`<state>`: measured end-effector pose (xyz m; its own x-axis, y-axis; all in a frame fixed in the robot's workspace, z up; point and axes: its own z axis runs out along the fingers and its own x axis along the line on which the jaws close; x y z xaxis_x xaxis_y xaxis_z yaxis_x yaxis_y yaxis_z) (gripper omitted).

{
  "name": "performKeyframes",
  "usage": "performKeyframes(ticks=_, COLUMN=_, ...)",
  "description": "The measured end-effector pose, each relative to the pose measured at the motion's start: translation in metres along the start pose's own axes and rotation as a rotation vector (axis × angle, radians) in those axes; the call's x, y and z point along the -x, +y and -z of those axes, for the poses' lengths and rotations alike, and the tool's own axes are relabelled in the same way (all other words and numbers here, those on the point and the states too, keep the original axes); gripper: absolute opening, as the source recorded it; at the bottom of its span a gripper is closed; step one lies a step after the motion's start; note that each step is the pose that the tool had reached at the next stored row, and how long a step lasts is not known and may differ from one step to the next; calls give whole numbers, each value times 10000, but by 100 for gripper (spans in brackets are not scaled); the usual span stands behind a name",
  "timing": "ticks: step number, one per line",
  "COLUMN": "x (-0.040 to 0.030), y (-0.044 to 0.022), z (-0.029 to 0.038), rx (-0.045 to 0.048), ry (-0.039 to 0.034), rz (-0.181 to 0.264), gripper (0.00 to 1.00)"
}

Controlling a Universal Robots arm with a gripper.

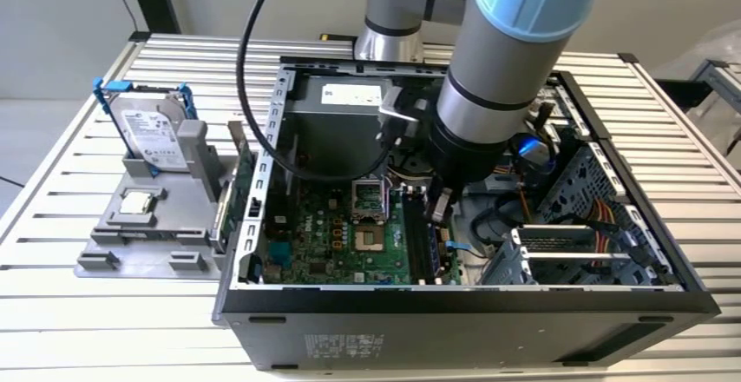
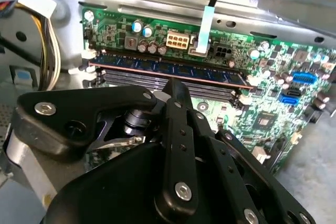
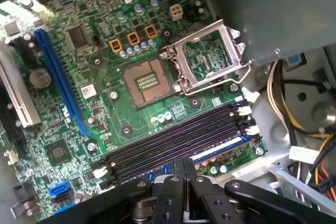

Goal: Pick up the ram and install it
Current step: 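Press down the ram until it locks into place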

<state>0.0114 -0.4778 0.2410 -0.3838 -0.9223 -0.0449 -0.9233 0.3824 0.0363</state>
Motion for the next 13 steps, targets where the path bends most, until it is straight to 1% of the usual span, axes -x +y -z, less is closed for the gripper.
performKeyframes(ticks=10, x=4, y=-9, z=-1, rx=75, ry=28, rz=1460, gripper=0)
performKeyframes(ticks=13, x=9, y=-20, z=-2, rx=99, ry=20, rz=1831, gripper=0)
